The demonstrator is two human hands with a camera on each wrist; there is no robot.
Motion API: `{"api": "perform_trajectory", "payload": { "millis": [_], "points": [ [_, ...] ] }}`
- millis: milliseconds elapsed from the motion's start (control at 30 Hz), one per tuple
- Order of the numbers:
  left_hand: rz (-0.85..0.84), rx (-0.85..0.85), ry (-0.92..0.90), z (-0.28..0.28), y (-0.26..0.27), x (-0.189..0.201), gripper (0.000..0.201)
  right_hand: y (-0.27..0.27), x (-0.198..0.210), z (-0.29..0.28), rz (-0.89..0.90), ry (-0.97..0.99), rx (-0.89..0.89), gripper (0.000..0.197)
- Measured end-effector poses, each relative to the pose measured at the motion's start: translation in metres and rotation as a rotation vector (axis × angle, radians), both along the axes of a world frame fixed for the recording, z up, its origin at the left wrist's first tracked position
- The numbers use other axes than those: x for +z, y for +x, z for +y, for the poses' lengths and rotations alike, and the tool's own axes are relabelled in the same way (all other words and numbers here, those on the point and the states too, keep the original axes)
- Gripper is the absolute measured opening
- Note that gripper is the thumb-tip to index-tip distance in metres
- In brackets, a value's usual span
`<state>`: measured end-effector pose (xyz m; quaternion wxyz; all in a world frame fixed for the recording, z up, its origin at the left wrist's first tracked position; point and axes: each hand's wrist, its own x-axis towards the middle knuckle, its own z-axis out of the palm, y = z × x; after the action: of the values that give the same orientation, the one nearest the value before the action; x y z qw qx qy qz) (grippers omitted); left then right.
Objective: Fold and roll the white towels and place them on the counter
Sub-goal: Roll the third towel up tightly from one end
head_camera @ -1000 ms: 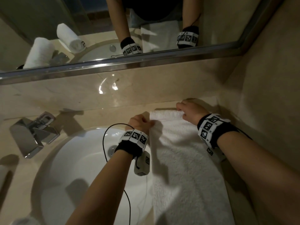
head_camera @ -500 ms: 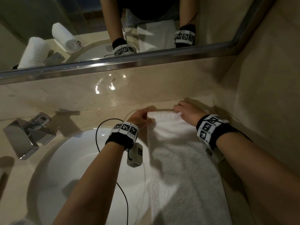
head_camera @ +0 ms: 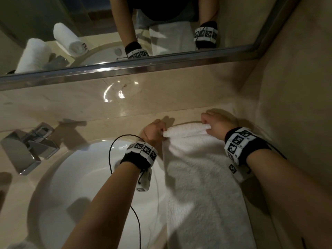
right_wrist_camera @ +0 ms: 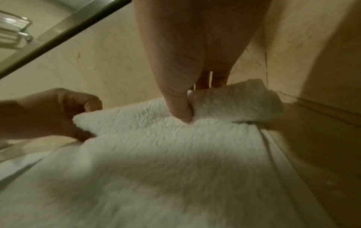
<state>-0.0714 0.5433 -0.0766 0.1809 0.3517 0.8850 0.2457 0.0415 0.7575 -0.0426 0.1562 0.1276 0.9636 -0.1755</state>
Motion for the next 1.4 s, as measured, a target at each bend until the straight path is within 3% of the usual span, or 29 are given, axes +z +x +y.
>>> {"api": "perform_trajectory", "payload": {
  "millis": [133, 233, 333, 467, 567, 667, 767, 833, 933, 1133, 1400],
  "points": [
    [0.077, -0.019, -0.12, -0.006, 0.005, 0.001, 0.02, 0.005, 0.003, -0.018, -0.112, 0.128, 0.151, 0.048],
    [0.083, 0.031, -0.117, -0.013, 0.01, 0.005, 0.026, 0.011, 0.006, -0.031, -0.101, 0.315, 0.253, 0.046],
    [0.122, 0.03, -0.222, -0.014, 0.016, 0.022, 0.037, 0.017, 0.007, -0.039, -0.126, 0.373, 0.267, 0.052],
    [-0.119, 0.088, -0.22, -0.009, 0.019, 0.03, 0.037, 0.029, 0.01, -0.039, -0.157, 0.313, 0.243, 0.067],
    [-0.211, 0.18, -0.126, -0.006, 0.024, 0.021, 0.035, 0.037, 0.005, -0.034, -0.135, 0.194, 0.181, 0.059],
    [-0.275, 0.258, -0.059, -0.002, 0.026, 0.015, 0.036, 0.037, -0.002, -0.026, -0.061, 0.031, 0.042, 0.038],
    [-0.254, 0.248, -0.079, 0.001, 0.024, 0.013, 0.039, 0.027, -0.003, -0.009, 0.065, 0.124, -0.085, 0.021],
    [-0.235, 0.265, -0.099, 0.001, 0.023, 0.013, 0.037, 0.02, -0.004, 0.003, -0.021, 0.199, -0.097, 0.032],
    [-0.227, 0.263, -0.108, 0.001, 0.022, 0.013, 0.036, 0.017, -0.004, 0.008, -0.155, 0.161, -0.094, 0.043],
    [-0.245, 0.337, -0.052, -0.002, 0.027, 0.009, 0.029, 0.029, -0.005, 0.003, -0.099, 0.174, -0.152, 0.038],
    [-0.027, 0.217, -0.011, -0.008, 0.048, 0.011, 0.024, 0.048, -0.005, -0.02, -0.025, 0.319, -0.058, 0.025]
  ]
}}
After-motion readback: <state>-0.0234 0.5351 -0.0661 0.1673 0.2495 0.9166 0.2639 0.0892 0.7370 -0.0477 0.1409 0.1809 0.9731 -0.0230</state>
